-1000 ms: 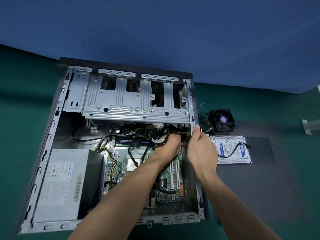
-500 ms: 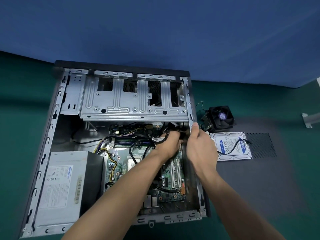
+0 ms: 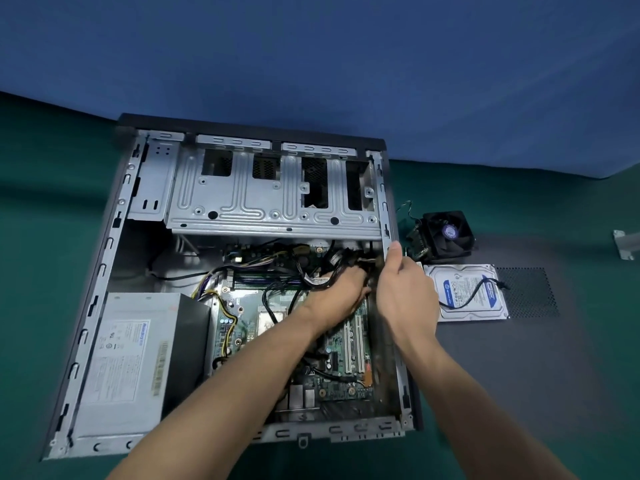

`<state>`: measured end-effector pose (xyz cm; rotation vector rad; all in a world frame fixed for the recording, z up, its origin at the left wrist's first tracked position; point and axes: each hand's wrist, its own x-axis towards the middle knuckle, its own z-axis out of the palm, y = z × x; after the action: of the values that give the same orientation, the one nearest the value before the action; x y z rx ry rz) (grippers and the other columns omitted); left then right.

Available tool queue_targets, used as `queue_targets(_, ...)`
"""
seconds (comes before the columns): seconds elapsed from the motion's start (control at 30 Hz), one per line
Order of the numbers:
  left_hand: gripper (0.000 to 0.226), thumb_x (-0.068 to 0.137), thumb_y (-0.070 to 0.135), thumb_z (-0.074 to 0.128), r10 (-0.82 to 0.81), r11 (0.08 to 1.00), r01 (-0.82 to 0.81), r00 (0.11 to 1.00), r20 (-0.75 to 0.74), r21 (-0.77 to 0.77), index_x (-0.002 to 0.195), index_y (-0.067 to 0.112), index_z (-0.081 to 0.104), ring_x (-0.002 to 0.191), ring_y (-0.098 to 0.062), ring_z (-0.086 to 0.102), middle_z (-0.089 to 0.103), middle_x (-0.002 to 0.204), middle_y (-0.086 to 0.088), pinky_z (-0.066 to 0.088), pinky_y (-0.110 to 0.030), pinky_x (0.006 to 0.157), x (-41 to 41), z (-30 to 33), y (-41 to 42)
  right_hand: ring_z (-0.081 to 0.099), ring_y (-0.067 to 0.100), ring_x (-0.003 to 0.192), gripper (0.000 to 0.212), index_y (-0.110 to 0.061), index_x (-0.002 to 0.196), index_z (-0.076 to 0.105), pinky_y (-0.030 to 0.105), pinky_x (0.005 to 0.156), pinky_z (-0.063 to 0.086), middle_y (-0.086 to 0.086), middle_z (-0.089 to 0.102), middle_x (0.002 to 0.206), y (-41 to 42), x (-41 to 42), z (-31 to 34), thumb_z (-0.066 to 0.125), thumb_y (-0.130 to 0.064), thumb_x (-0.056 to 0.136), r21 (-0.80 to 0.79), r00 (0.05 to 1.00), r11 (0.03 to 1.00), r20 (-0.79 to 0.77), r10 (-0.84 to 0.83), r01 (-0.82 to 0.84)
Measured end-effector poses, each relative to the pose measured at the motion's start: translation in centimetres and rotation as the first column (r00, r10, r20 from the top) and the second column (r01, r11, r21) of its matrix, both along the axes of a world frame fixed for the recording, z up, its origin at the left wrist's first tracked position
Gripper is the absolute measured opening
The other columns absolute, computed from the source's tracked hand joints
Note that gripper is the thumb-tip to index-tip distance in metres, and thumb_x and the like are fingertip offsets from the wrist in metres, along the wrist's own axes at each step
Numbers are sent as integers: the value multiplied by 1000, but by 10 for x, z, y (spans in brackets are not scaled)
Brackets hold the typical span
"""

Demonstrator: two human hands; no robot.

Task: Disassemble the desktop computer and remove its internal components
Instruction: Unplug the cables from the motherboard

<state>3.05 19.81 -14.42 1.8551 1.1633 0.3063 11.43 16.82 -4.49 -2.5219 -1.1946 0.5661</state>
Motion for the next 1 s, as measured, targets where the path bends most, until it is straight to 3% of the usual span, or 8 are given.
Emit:
queue_targets(0.07, 33, 96, 33, 35, -125, 992, 124, 987, -102, -14, 115, 8, 48, 114, -28, 49, 48, 122, -10, 43, -46, 94, -3, 8, -6, 47, 27, 75, 63, -11, 97, 62, 35, 69, 34, 9, 61, 86, 0, 0, 1, 14, -52, 98, -11, 1000, 1000, -8, 2, -2)
queue_targets(0.2, 21, 93, 30, 36, -64, 997, 76, 951, -302, 25, 98, 12, 45, 99, -33, 56, 55, 111, -12, 37, -37, 69, -15, 43, -15, 49, 29, 79, 64, -10, 101, 63, 35, 70, 33, 13, 65, 96, 1, -1, 3, 14, -51, 98, -27, 1000, 1000, -11, 11, -12)
queue_targets(0.37, 23, 89, 30, 38, -90, 955, 191, 915, -392, 225, 83, 12, 50, 80, -36, 60, 65, 87, -18, 36, -35, 64, -40, 95, -27, 49, 28, 79, 63, -8, 102, 60, 35, 69, 35, 13, 65, 95, -2, -4, 8, 14, -51, 98, -7, 1000, 1000, -27, 7, -7)
queue_targets(0.5, 25, 87, 30, 38, -24, 942, 159, 911, -413, 295, 70, 13, 46, 66, -30, 49, 54, 73, -9, 34, -33, 59, -46, 126, -11, 54, 33, 101, 49, -12, 129, 42, 39, 76, 38, 14, 57, 120, -7, -7, 14, 24, -47, 99, 81, 999, 996, -38, -18, 21)
queue_targets(0.6, 23, 89, 27, 37, 23, 941, 101, 932, -360, 322, 74, 12, 46, 79, -27, 50, 56, 86, -9, 36, -34, 64, -52, 128, -5, 46, 31, 114, 43, -17, 136, 35, 37, 75, 38, 12, 45, 129, -14, -10, 18, 34, -38, 99, 189, 999, 981, 19, 26, -29)
queue_targets(0.7, 31, 94, 28, 35, -8, 923, 119, 957, -291, 367, 90, 8, 59, 102, -23, 43, 52, 106, -6, 39, -37, 87, -52, 118, -11, 43, 25, 105, 35, -21, 129, 46, 32, 70, 38, 9, 46, 117, -21, -16, 25, 47, -22, 95, 263, 969, 943, 193, 157, -205)
queue_targets(0.8, 25, 99, 27, 32, 5, 988, 22, 986, -167, 156, 95, 11, 50, 98, -31, 52, 52, 99, -9, 39, -38, 81, -52, 107, -13, 45, 26, 98, 25, -15, 104, 65, 38, 79, 42, 9, 51, 108, -30, -19, 26, 61, -8, 81, 254, 908, 894, 304, 288, -368)
queue_targets(1.0, 27, 100, 34, 31, 9, 990, 57, 884, -468, 127, 117, 17, 45, 93, -35, 60, 65, 102, -15, 40, -36, 70, -65, 70, -18, 58, 31, 95, 23, -11, 82, 73, 44, 83, 48, 9, 63, 97, -30, -20, 29, 80, -10, 60, 65, 732, 811, 478, 486, -581)
